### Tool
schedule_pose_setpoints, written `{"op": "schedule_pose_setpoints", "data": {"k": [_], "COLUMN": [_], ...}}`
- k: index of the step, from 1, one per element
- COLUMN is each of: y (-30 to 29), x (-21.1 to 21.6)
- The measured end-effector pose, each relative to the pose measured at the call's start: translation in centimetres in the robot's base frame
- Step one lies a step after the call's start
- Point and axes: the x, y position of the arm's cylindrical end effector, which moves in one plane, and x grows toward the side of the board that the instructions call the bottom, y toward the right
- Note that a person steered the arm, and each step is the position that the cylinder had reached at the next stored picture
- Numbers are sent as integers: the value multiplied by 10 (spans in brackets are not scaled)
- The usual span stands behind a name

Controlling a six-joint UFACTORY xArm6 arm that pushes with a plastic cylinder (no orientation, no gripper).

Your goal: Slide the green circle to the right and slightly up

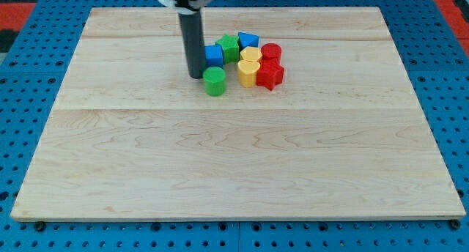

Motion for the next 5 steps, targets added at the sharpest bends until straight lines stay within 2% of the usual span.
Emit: {"op": "schedule_pose_setpoints", "data": {"k": [1,2,5], "y": [-43,-44,-6], "x": [20,31,33]}}
